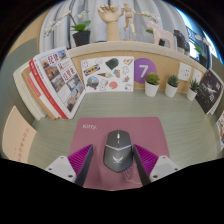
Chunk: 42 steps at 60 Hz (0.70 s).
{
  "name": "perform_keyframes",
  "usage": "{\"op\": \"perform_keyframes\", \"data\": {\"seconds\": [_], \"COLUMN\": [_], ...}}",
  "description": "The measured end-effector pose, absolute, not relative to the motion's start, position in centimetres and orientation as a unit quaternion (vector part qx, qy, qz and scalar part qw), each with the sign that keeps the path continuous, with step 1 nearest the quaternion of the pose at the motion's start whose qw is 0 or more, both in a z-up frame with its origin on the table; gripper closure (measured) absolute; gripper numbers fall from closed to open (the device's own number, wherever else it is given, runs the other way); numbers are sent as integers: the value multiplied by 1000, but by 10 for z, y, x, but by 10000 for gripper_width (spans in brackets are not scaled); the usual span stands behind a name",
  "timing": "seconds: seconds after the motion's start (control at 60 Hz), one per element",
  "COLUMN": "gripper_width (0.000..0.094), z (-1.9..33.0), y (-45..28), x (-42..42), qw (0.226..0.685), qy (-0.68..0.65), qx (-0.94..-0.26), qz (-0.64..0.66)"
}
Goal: Arrange mouse
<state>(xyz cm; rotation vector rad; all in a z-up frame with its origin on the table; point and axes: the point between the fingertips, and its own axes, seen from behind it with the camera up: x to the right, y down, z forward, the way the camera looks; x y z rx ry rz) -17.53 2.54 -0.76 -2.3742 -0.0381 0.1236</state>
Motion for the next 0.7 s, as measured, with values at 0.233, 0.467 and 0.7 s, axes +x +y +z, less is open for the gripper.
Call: {"op": "perform_keyframes", "data": {"seconds": [0.233,0.467,0.7], "gripper_width": [92,89,90], "z": [67,183,227], "y": [5,-36,-83], "x": [-167,-153,-158], "qw": [388,443,457], "qy": [-13,7,25], "qx": [-921,-896,-889], "qz": [13,-26,-28]}}
